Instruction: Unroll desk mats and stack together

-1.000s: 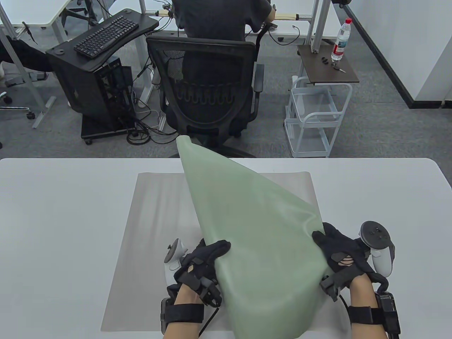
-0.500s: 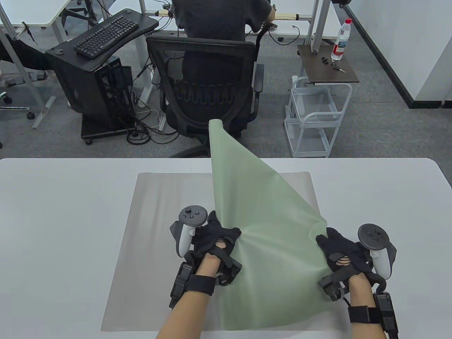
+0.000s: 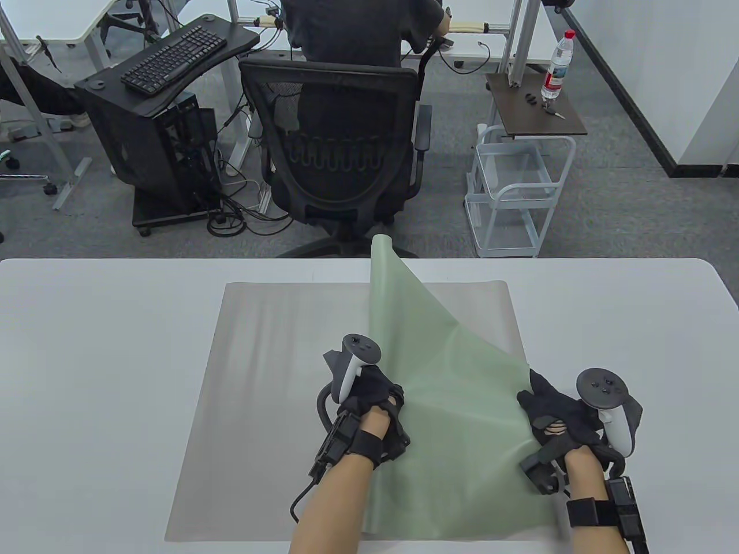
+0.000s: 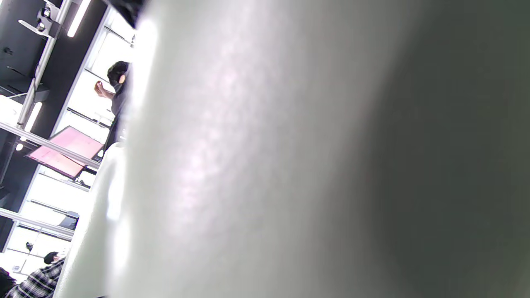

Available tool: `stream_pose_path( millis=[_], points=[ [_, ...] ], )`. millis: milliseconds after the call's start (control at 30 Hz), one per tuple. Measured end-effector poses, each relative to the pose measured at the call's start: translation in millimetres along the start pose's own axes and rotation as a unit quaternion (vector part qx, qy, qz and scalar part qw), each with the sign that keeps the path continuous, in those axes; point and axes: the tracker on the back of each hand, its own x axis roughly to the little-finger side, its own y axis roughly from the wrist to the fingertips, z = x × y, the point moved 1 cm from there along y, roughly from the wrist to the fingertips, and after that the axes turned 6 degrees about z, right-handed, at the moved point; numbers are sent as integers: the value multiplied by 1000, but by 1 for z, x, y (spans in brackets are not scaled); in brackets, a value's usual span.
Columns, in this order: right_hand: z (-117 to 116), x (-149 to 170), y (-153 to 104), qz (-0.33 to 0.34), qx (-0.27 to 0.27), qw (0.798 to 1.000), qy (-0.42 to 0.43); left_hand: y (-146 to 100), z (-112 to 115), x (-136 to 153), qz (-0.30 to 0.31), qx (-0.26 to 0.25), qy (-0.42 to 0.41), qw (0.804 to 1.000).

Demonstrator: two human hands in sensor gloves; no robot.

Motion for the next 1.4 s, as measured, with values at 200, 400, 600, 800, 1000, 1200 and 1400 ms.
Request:
stream_pose_path(
  millis=[200, 400, 600, 800, 1000, 1200, 1400],
  points=[
    [3, 5, 3, -15, -9, 1000, -1, 3, 2, 4, -19, 12, 1, 1000],
    [8, 1, 24, 3, -52, 994, 98, 6, 4, 13, 6, 41, -23, 999],
    [5, -8, 62, -22, -124, 977, 171, 8, -4, 34, 71, 69, -133, 986],
    [13, -17, 78, 0, -115, 955, 272, 3, -3, 41, 139, 133, -236, 953],
    [34, -18, 78, 30, -155, 945, 288, 1, -7, 40, 186, 166, -292, 923],
    [41, -30, 81, 60, -154, 965, 204, -4, -9, 25, 192, 165, -236, 938],
    [28, -32, 90, 64, -128, 936, 321, -3, -9, 27, 252, 220, -348, 876]
  ],
)
